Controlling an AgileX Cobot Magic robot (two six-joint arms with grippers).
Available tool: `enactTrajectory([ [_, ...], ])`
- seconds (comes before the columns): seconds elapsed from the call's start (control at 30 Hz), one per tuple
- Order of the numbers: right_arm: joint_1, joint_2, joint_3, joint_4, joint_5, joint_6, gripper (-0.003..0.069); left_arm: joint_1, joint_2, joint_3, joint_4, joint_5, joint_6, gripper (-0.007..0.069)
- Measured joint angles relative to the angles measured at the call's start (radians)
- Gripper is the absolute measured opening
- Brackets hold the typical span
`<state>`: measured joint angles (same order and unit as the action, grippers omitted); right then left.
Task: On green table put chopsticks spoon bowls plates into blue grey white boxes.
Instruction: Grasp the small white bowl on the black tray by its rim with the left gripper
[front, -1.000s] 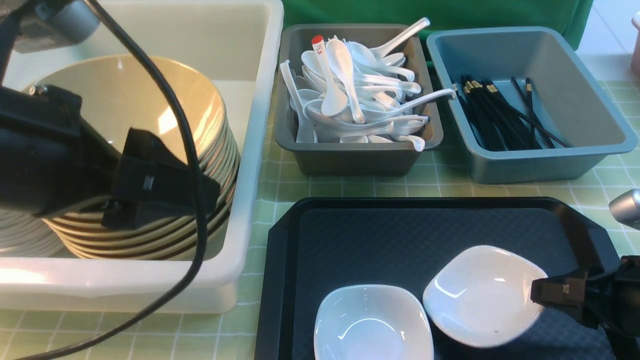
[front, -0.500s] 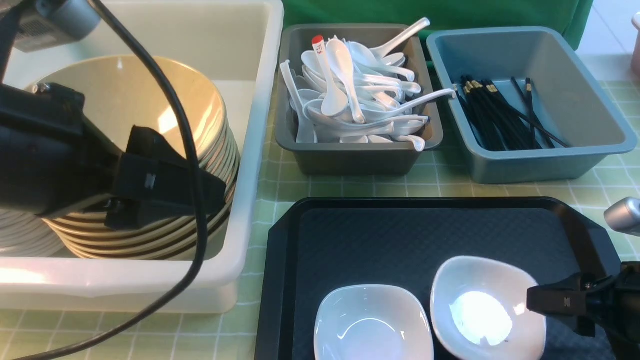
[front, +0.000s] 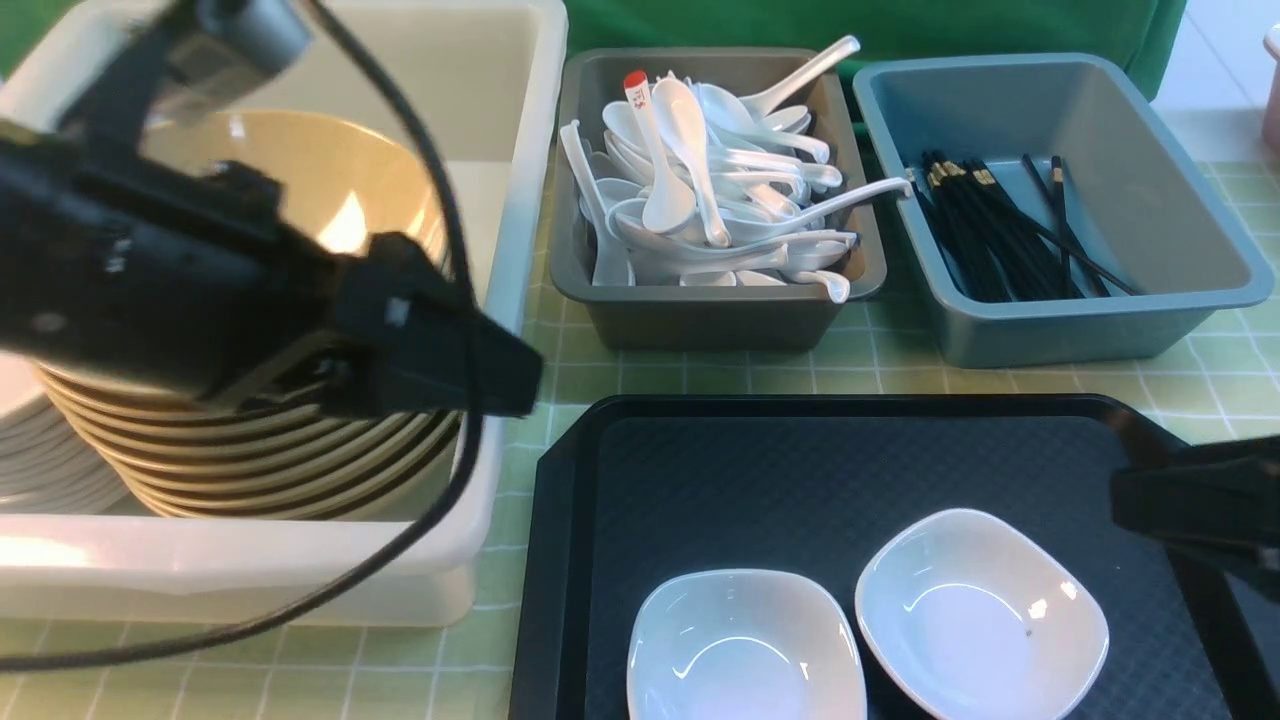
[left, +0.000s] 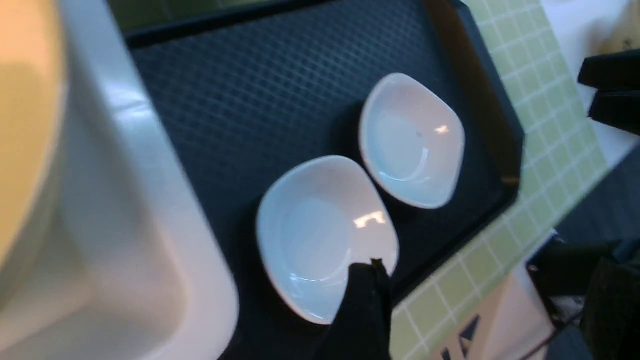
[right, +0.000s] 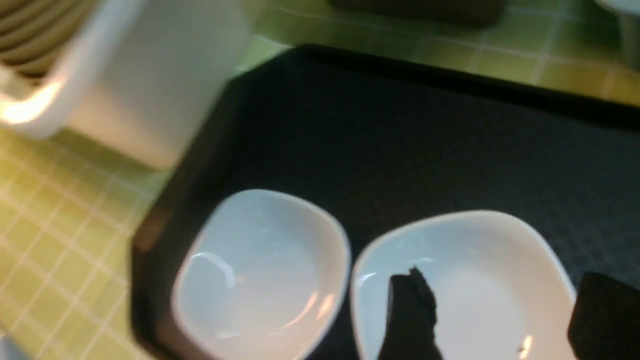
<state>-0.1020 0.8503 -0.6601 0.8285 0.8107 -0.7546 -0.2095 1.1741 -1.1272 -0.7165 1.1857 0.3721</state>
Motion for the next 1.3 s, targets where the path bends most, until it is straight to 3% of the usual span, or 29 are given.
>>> enactTrajectory([
  [0.1, 0.011, -0.037, -0.05, -0.036, 0.069, 0.016, 0.0425, -0.011, 0.058, -0.019, -0.031, 0.018, 0.035, 0.0501],
  [0.27, 0.054, -0.127, -0.146, -0.128, 0.121, 0.048, 0.0425, -0.124, 0.15, -0.047, -0.006, 0.003, 0.049, 0.0501],
  [0.3, 0.062, -0.155, -0.172, -0.146, 0.128, 0.049, 0.0425, -0.196, 0.183, -0.064, 0.027, -0.018, 0.026, 0.0501],
  [0.43, 0.071, -0.19, -0.206, -0.167, 0.137, 0.075, 0.0425, -0.326, 0.263, -0.122, 0.152, -0.086, -0.077, 0.0501],
  [0.63, 0.072, -0.191, -0.209, -0.18, 0.139, 0.098, 0.0425, -0.425, 0.459, -0.264, 0.351, -0.146, -0.185, 0.0501],
  [0.8, 0.072, -0.191, -0.209, -0.181, 0.143, 0.099, 0.0425, -0.45, 0.604, -0.351, 0.344, -0.152, -0.142, 0.0501],
  [0.97, 0.072, -0.191, -0.209, -0.181, 0.168, 0.102, 0.0425, -0.479, 0.796, -0.479, 0.311, -0.154, -0.001, 0.0501],
  [1.13, 0.072, -0.191, -0.209, -0.183, 0.177, 0.102, 0.0425, -0.492, 0.948, -0.599, 0.271, -0.14, 0.028, 0.0499],
  [1.2, 0.072, -0.191, -0.209, -0.184, 0.177, 0.102, 0.0425, -0.496, 0.987, -0.628, 0.247, -0.129, 0.041, 0.0483],
  [1.3, 0.072, -0.191, -0.209, -0.211, 0.179, 0.107, 0.0425, -0.498, 1.068, -0.69, 0.177, -0.098, 0.086, 0.0388],
])
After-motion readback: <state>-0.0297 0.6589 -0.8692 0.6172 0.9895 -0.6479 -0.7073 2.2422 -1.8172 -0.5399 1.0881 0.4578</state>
